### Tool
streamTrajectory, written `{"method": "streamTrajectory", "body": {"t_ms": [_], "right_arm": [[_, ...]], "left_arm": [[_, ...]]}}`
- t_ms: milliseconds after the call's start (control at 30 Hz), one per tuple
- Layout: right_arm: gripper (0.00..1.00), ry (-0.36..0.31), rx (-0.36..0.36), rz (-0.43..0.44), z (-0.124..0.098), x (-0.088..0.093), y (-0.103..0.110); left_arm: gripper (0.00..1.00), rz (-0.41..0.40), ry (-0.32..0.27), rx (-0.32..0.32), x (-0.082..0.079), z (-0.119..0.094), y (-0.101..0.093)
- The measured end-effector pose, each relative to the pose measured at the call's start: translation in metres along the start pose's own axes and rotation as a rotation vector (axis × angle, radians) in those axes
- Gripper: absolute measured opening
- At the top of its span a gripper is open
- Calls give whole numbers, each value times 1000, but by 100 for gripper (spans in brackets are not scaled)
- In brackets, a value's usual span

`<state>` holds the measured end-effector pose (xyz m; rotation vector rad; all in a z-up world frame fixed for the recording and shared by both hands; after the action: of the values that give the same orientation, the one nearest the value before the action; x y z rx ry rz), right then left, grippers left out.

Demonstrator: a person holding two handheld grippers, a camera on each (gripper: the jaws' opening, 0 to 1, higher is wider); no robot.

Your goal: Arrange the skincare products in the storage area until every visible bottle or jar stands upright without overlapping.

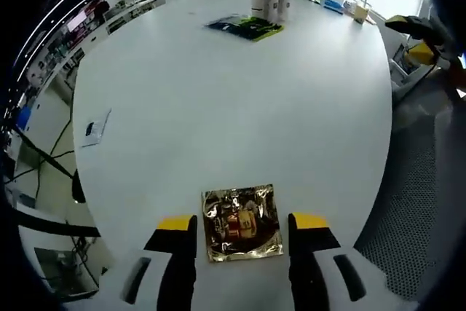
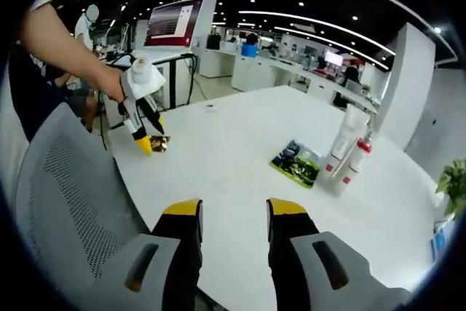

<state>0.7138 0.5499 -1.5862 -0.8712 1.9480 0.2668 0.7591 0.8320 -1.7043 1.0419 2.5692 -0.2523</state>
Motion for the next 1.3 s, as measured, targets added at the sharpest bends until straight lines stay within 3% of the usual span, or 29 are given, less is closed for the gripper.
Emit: {"method": "streamTrajectory", "body": {"t_ms": [33,600,800,933,967,1167,1300], "right_arm": [[32,-2,0,2,0,0,0],[31,19,-55,0,4,2,9],[31,25,-60,1,4,4,10],[32,29,-69,9,5,4,11],[32,35,-82,11,6,5,12],[33,32,-102,4,6,4,17],[34,30,-117,16,6,4,19]], "left_arm": [[40,5,-2,3,-1,0,-1],[39,-72,-11,-35,6,-8,-9],[39,-71,-69,-51,-9,-18,-15],[39,-76,-151,-73,-25,-28,-19],[39,-96,-191,-80,-32,-32,-23],[39,-75,-294,-113,-55,-48,-54],[39,-17,-342,-68,-69,-50,-88]]}}
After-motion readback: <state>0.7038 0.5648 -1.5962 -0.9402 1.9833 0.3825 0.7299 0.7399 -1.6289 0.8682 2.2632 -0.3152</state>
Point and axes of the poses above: the point that each gripper's makers call its tool centre point, and the gripper's own axes: z roughly forward along the fingers, y roughly to its left, x roughly out of its underside, the point moved 3 cm from there along -z, roughly backward along the fingers
